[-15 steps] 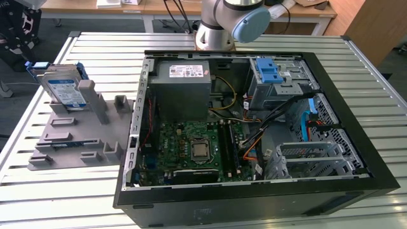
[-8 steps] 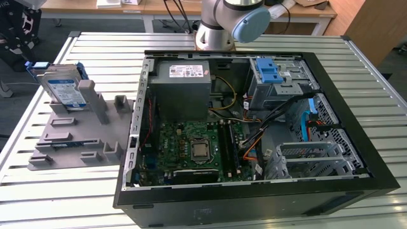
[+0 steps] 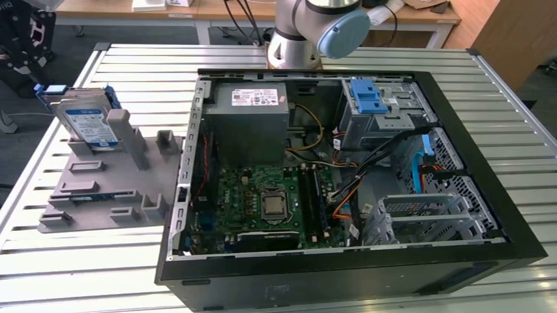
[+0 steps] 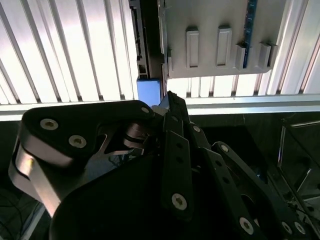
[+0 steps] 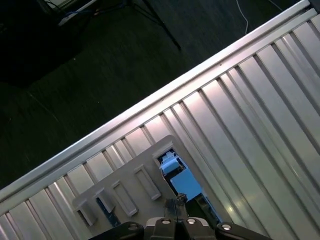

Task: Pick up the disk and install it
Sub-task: 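Pick up the disk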

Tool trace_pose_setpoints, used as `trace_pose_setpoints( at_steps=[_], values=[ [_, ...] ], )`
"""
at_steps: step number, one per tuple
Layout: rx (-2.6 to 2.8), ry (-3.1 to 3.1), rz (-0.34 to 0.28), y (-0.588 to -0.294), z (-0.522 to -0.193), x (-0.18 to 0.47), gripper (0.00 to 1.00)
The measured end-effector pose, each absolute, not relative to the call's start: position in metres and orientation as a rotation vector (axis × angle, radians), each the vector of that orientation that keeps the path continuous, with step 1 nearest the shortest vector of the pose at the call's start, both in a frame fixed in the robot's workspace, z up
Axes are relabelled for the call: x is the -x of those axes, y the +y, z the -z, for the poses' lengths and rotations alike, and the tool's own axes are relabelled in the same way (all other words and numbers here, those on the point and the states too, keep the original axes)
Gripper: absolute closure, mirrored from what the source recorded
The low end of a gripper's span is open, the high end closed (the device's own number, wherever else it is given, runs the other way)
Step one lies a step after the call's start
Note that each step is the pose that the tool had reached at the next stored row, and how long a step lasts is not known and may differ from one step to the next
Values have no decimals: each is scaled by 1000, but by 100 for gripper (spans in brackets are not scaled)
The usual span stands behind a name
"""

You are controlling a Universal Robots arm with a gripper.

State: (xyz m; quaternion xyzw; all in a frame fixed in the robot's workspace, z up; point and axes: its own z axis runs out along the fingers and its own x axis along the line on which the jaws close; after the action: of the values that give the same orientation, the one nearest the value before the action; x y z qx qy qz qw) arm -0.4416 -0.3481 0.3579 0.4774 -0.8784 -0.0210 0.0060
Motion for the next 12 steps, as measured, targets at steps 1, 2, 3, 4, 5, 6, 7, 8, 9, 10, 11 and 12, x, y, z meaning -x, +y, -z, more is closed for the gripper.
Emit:
trace_pose_setpoints(
  at_steps=[1, 2, 3, 4, 5, 6, 7, 8, 9, 10, 11, 12],
  values=[
    [-1517, -2736, 66, -348, -358, 442, 89],
    [-1540, -2723, 65, -348, -358, 442, 89],
    [-1562, -2710, 65, -348, -358, 442, 89],
    [-1584, -2697, 65, -348, -358, 442, 89],
    [-1600, -2687, 65, -348, -358, 442, 89],
    [-1608, -2682, 65, -348, -358, 442, 89],
    [-1612, -2680, 65, -348, -358, 442, 89],
    [-1613, -2679, 65, -348, -358, 442, 89],
    [-1613, -2679, 65, -348, -358, 442, 89],
    [-1616, -2677, 65, -348, -358, 442, 89],
    [-1619, -2675, 65, -348, -358, 442, 89],
    [-1619, -2675, 65, -348, -358, 442, 89]
  ],
)
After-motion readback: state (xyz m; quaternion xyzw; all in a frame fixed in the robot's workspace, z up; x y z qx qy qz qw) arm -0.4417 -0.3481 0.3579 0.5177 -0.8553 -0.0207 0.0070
